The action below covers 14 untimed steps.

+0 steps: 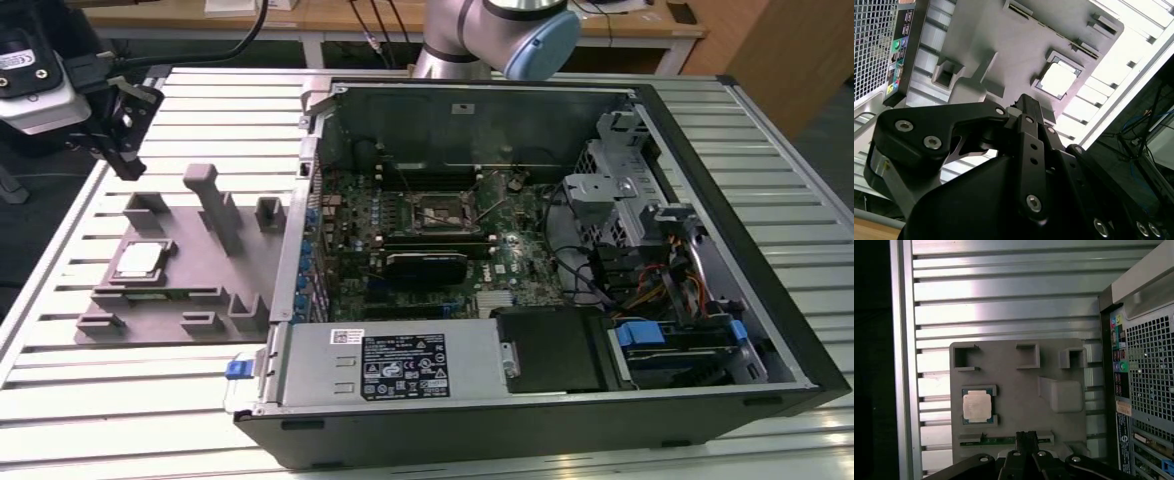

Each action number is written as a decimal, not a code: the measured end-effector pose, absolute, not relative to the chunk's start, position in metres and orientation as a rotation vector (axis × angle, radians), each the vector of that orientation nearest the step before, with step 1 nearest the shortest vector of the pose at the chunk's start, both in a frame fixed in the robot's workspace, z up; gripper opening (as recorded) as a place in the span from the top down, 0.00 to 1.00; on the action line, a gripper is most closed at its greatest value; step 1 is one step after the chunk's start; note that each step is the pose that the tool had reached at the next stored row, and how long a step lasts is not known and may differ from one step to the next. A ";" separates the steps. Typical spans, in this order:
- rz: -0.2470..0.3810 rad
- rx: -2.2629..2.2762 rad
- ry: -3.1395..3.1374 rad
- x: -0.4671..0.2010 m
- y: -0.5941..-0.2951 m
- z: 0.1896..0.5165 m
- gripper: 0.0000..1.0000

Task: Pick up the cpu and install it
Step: 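Pick up the cpu and move it towards the insertion slot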

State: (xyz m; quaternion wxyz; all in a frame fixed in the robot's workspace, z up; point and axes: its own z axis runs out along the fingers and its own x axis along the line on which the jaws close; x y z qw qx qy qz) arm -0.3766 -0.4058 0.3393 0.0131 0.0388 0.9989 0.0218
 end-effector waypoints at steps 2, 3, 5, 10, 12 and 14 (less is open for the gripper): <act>0.068 0.121 3.112 -0.377 -0.406 0.339 0.89; 0.068 0.121 3.112 -0.377 -0.406 0.339 0.89; 0.068 0.121 3.112 -0.377 -0.406 0.339 0.89; 0.068 0.121 3.112 -0.379 -0.406 0.336 0.89; 0.068 0.121 3.112 -0.380 -0.406 0.333 0.89; 0.068 0.121 3.112 -0.381 -0.407 0.331 0.89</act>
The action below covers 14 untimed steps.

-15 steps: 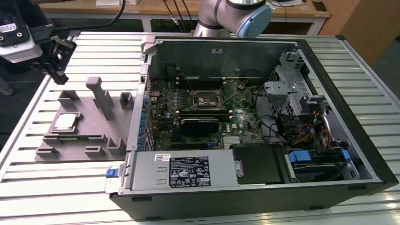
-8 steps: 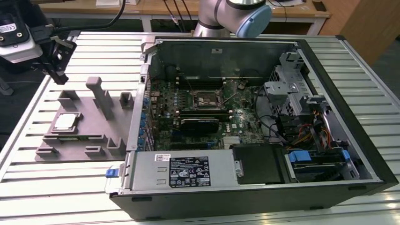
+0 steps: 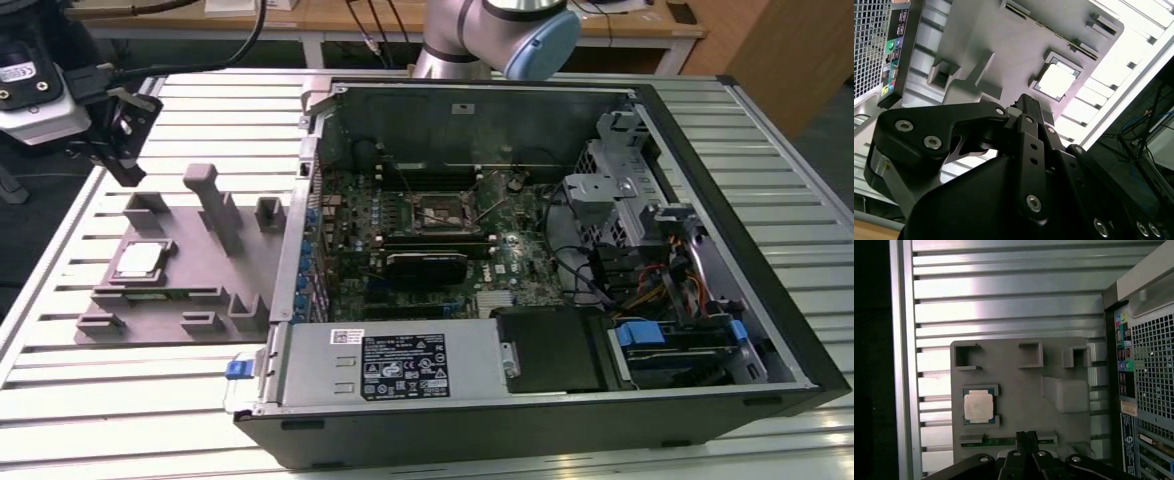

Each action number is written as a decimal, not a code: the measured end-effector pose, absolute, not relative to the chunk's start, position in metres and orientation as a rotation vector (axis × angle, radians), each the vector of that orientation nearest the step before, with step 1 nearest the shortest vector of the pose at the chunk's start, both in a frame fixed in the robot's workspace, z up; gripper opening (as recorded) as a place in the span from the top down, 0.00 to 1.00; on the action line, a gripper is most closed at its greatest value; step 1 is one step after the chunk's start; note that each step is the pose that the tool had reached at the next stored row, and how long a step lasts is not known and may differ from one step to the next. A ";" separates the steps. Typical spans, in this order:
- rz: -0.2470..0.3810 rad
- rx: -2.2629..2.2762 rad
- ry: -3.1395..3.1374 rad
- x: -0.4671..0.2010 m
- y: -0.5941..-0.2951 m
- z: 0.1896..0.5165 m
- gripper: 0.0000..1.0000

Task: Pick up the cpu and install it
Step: 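Pick up the cpu and move it towards the insertion slot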

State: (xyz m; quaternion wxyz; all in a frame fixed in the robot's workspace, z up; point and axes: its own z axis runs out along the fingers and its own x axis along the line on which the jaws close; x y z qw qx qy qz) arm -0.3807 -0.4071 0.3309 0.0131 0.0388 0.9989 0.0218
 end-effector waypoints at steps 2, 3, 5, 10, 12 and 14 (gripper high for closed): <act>0.068 0.121 3.112 -0.382 -0.408 0.329 0.89; 0.068 0.121 3.112 -0.382 -0.409 0.328 0.89; 0.068 0.121 3.112 -0.384 -0.410 0.325 0.89; 0.068 0.121 3.112 -0.390 -0.412 0.319 0.89; 0.068 0.121 3.112 -0.394 -0.413 0.316 0.89; 0.068 0.121 3.112 -0.396 -0.415 0.313 0.89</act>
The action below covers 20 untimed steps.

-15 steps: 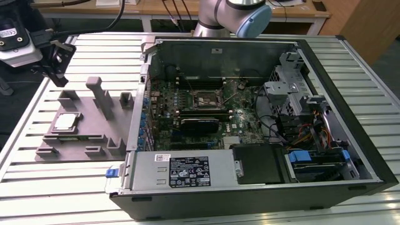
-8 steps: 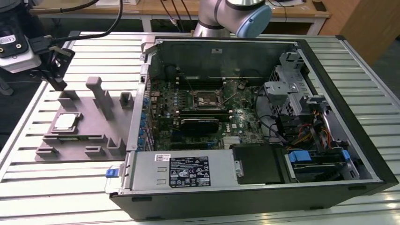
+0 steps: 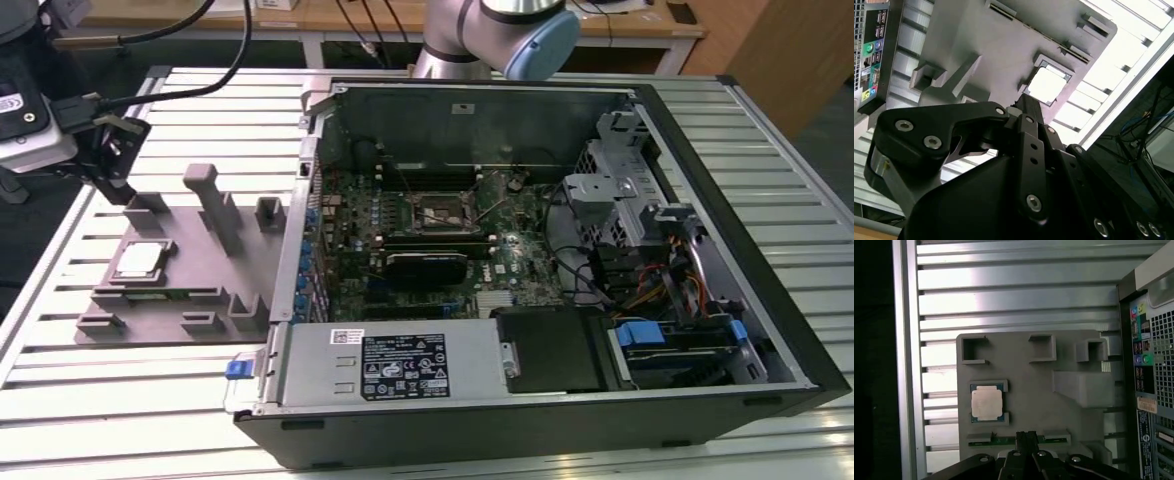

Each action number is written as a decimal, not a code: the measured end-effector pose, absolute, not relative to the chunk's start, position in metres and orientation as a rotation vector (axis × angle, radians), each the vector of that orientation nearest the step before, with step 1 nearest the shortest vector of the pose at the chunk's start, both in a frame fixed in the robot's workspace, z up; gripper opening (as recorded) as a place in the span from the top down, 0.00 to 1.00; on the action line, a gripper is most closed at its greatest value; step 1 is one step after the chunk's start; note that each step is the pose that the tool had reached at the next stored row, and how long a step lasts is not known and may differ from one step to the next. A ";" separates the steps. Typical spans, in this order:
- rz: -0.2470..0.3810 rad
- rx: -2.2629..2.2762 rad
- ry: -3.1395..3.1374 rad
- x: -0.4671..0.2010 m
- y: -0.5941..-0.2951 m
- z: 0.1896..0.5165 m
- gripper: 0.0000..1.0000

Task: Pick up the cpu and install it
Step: 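Pick up the cpu and move it towards the insertion slot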

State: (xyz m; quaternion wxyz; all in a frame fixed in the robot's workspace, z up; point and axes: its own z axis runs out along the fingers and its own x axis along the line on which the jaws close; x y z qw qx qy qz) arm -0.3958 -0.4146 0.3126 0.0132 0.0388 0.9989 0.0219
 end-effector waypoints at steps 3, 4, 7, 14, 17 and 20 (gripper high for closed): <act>0.068 0.121 3.112 -0.399 -0.417 0.307 0.89; 0.068 0.121 3.112 -0.400 -0.417 0.305 0.89; 0.068 0.121 3.112 -0.404 -0.419 0.301 0.89; 0.068 0.121 3.112 -0.411 -0.423 0.290 0.89; 0.068 0.121 3.112 -0.412 -0.424 0.285 0.89; 0.068 0.121 3.112 -0.414 -0.425 0.280 0.89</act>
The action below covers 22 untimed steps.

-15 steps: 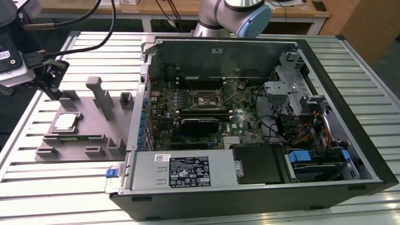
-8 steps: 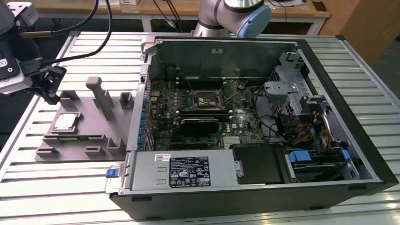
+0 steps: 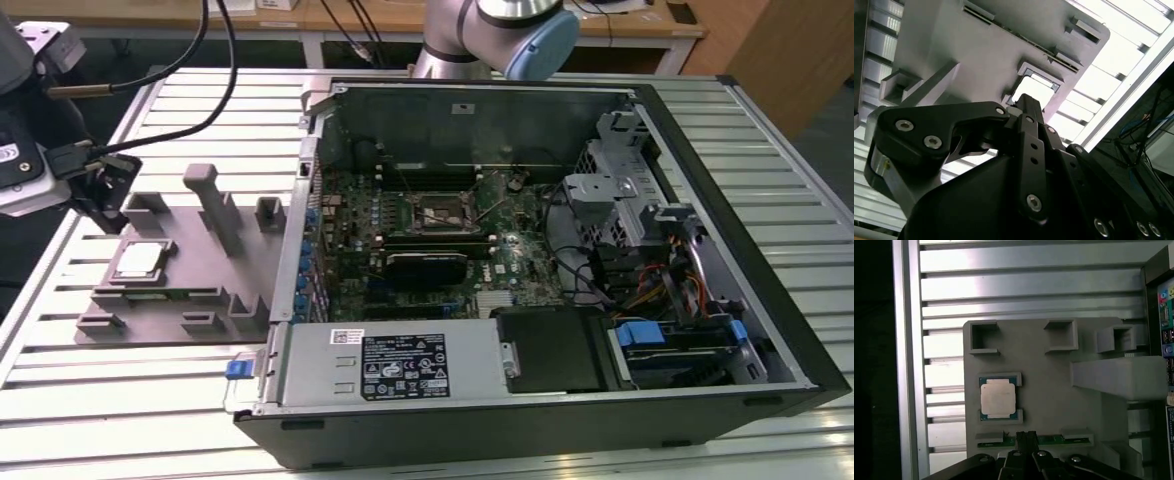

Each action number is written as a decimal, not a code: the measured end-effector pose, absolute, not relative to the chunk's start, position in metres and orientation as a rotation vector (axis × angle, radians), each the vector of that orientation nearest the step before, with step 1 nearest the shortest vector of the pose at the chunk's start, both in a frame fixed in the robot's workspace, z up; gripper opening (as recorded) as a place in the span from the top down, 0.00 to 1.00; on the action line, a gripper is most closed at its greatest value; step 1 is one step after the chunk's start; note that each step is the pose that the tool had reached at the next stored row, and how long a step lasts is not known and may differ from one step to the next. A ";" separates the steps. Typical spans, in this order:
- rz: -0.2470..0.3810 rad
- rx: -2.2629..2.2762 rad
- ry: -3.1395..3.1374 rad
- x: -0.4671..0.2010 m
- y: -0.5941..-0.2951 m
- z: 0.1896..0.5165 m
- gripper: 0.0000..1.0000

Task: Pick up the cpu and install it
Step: 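Pick up the cpu and move it towards the insertion slot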

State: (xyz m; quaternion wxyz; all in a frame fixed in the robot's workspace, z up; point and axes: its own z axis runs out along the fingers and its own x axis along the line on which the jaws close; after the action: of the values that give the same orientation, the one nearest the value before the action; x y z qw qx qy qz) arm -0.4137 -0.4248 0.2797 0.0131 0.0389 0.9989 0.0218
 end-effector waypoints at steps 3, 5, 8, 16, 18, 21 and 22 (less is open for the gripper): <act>0.068 0.121 3.112 -0.415 -0.425 0.274 0.89; 0.068 0.121 3.112 -0.417 -0.425 0.271 0.89; 0.067 0.121 3.112 -0.419 -0.425 0.266 0.89; 0.067 0.121 3.112 -0.423 -0.422 0.251 0.89; 0.067 0.121 3.112 -0.424 -0.421 0.248 0.89; 0.067 0.121 3.112 -0.426 -0.420 0.243 0.89; 0.067 0.121 3.112 -0.427 -0.419 0.241 0.89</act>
State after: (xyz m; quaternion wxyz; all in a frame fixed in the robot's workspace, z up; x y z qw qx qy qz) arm -0.4268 -0.4193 0.2408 0.0131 0.0388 0.9989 0.0214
